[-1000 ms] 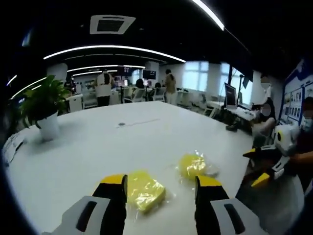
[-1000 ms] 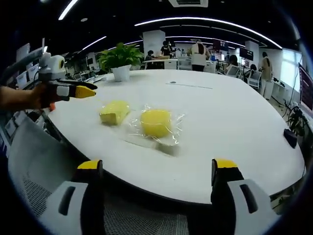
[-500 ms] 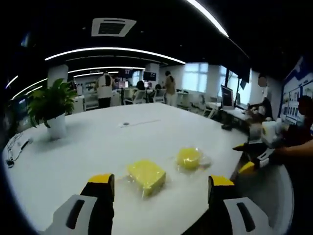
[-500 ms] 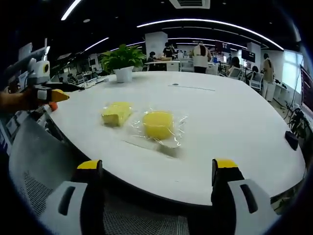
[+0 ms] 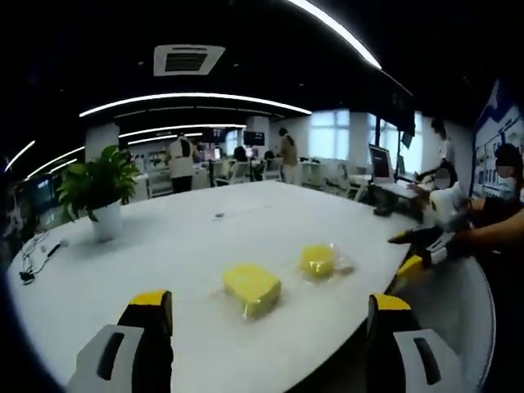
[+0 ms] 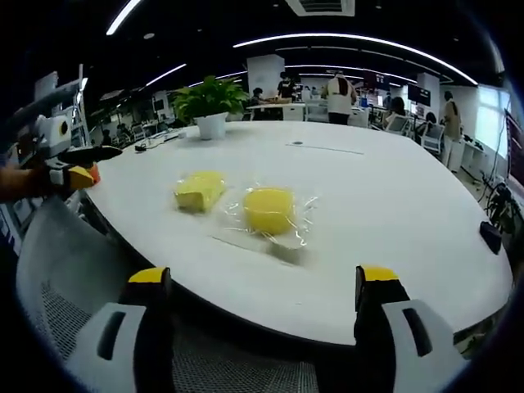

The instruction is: Compare the silicone blocks by pressing each to a similar depth, holding the contact briefly, and releasing to observe deformation and rebound differences across the visible hardness samples.

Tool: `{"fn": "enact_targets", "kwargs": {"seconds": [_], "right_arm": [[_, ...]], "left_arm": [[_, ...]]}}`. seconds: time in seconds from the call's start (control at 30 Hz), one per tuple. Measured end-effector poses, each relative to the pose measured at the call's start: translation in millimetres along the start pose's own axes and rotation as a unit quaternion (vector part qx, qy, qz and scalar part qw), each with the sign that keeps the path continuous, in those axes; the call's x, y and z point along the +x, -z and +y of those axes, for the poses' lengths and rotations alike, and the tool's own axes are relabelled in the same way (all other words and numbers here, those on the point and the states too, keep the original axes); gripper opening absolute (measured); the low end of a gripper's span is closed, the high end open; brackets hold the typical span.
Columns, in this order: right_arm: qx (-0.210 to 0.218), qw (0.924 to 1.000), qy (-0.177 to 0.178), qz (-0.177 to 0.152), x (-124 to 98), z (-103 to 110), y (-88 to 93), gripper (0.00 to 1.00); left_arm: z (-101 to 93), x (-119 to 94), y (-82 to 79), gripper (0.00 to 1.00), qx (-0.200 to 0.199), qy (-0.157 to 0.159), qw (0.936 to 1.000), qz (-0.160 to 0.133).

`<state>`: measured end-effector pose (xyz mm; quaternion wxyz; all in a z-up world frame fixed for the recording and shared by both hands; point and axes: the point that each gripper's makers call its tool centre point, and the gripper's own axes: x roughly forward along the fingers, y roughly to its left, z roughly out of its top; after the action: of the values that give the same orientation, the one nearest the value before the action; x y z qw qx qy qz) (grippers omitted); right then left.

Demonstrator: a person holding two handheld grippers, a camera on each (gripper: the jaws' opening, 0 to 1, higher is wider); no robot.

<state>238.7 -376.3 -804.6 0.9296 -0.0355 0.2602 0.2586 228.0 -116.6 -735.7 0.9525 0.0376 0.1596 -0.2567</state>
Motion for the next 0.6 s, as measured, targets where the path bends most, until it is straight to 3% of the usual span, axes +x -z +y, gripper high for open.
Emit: {"fn": "enact_targets", "kwargs": {"seconds": [0.13,0.4,0.5,0.6], "right_arm": [[-0.006,1.0000,0.002,0.002,0.1,-0.5,0.5,0.87],[-0.013,0.9999,-0.001,0.010,0.2,-0.1,3.7,0.88],[-0.017,0.9998,-0.005,-0.001,-0.7,1.5,0.8,0.90],[-0.020,0.9997,-0.004,-0.014,-0.8,1.3,-3.8,0.95]], "left_arm": [[4.0,0.5,2.4,1.00,-0.054,-0.019,0.9981,-0.024],[9.5,3.9,11.4,1.00,-0.032,-0.021,0.9990,-0.023],[7.7,7.9,21.8,1.00,-0.067,-0.006,0.9978,-0.004],[8.2,8.8,21.9,0.98,-0.067,-0.003,0.9977,-0.007]]}}
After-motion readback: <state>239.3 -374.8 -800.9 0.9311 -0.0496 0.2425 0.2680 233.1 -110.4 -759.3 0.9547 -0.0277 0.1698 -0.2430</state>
